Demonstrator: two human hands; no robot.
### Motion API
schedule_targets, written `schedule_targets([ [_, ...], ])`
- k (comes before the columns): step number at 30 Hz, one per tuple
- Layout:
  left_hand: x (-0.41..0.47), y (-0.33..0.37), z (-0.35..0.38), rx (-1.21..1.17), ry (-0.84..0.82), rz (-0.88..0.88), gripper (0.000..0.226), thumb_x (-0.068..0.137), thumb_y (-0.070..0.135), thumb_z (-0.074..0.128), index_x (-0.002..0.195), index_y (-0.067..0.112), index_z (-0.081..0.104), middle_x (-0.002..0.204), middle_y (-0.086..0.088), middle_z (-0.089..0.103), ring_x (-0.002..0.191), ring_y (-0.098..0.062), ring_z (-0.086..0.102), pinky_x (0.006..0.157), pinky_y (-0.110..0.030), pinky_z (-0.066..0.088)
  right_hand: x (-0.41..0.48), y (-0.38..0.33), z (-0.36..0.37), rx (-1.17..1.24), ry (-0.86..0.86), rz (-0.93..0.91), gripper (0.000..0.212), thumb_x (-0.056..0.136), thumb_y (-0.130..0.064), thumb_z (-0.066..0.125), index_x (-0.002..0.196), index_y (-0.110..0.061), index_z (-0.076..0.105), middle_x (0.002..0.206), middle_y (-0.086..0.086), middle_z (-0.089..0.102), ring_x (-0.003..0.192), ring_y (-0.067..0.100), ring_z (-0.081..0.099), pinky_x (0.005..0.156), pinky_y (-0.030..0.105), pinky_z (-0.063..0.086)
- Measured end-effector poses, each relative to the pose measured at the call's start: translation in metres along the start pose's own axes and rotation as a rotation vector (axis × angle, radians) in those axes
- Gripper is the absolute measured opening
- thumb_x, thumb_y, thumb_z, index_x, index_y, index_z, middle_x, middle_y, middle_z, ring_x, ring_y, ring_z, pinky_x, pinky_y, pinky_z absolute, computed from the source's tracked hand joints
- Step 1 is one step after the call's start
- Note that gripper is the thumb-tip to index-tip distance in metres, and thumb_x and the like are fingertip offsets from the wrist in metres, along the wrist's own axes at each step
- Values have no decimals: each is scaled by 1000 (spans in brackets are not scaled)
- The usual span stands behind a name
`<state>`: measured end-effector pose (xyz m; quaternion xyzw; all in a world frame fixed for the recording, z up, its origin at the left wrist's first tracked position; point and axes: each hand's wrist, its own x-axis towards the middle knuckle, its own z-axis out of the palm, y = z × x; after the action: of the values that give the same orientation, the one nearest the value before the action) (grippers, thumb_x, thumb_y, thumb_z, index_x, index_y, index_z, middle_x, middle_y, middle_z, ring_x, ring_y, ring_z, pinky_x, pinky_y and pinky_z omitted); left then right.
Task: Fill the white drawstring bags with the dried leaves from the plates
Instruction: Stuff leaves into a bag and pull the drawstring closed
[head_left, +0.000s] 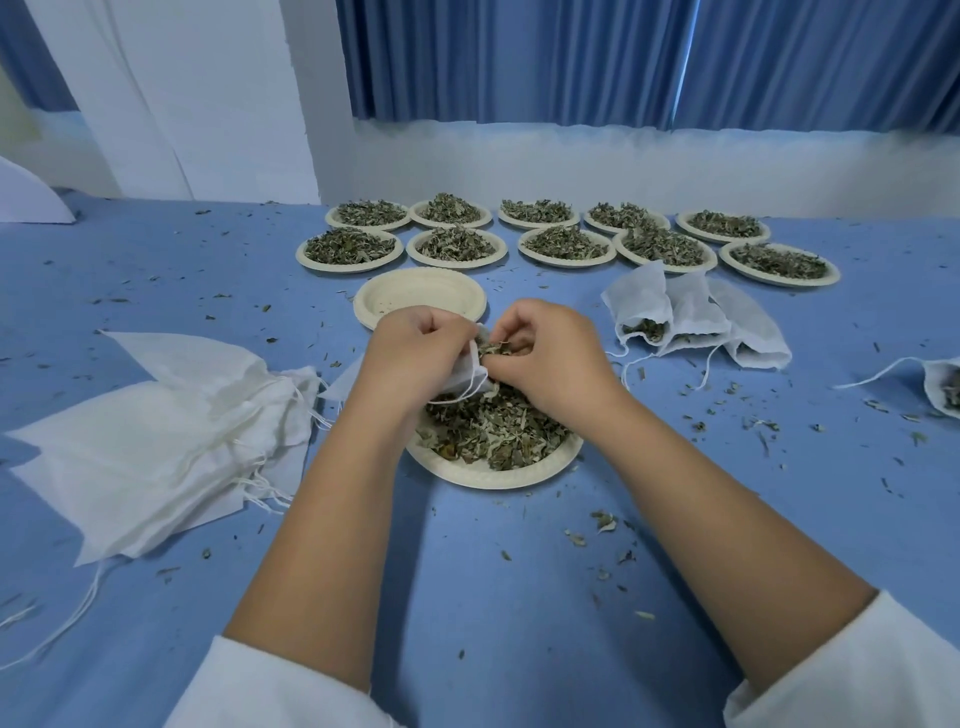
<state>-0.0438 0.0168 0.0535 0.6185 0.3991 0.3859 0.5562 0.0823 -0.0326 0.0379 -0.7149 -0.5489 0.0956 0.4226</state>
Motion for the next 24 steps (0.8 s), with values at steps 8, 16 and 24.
schedule_targets([
  [8,6,-4,-4,55,60,33,17,88,12,61,72,12,64,36,14,43,30,0,36,34,-10,29,4,-1,-8,419,-213,147,13,92,-21,67,93,-17,79,92,4,77,86,15,72,87,30,57],
  [16,3,-1,-1,63,20,55,22,91,7,55,72,16,64,34,18,44,30,2,40,35,-8,29,5,7,1,471,-36,199,19,80,-10,79,89,-15,63,87,-1,64,61,5,62,59,15,51],
  [24,0,2,-6,-25,-67,88,41,90,6,57,55,24,70,38,11,41,31,-2,32,36,-12,29,13,17,6,516,-307,390,17,85,-25,71,97,-12,73,75,0,64,60,11,48,55,22,41],
])
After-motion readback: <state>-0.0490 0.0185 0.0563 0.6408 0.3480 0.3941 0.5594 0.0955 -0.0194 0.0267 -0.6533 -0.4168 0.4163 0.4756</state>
